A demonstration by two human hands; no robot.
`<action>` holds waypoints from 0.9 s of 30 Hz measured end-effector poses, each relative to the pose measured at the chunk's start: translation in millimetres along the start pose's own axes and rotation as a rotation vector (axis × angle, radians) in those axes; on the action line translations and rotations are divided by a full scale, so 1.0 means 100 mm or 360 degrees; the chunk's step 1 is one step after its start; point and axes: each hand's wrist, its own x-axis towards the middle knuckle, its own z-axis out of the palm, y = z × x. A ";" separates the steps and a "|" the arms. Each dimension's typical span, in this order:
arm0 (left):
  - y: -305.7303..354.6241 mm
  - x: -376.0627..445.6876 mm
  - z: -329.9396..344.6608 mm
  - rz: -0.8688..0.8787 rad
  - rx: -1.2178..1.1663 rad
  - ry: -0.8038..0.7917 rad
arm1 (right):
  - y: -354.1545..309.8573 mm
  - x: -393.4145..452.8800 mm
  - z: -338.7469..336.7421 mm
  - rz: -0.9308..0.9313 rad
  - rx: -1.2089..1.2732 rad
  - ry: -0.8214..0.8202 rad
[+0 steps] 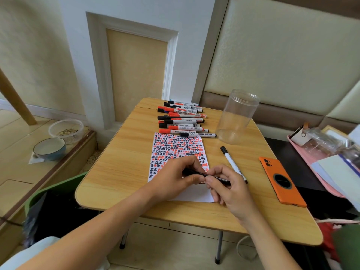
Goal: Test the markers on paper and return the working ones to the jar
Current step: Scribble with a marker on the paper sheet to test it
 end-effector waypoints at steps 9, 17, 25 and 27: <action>-0.01 -0.02 -0.01 -0.0043 -0.0029 -0.0053 | 0.02 0.00 0.00 0.0026 0.0046 -0.0018; 0.06 0.02 -0.09 -0.0028 0.0156 -0.0050 | 0.03 0.01 0.02 -0.0238 -0.0383 0.0026; -0.19 0.04 -0.40 -0.0103 0.1361 0.0071 | 0.17 0.15 -0.17 -0.0382 -0.1404 0.0650; -0.29 0.03 -0.49 -0.0250 0.1530 0.0021 | 0.20 0.20 -0.26 -0.0372 -0.1644 0.0773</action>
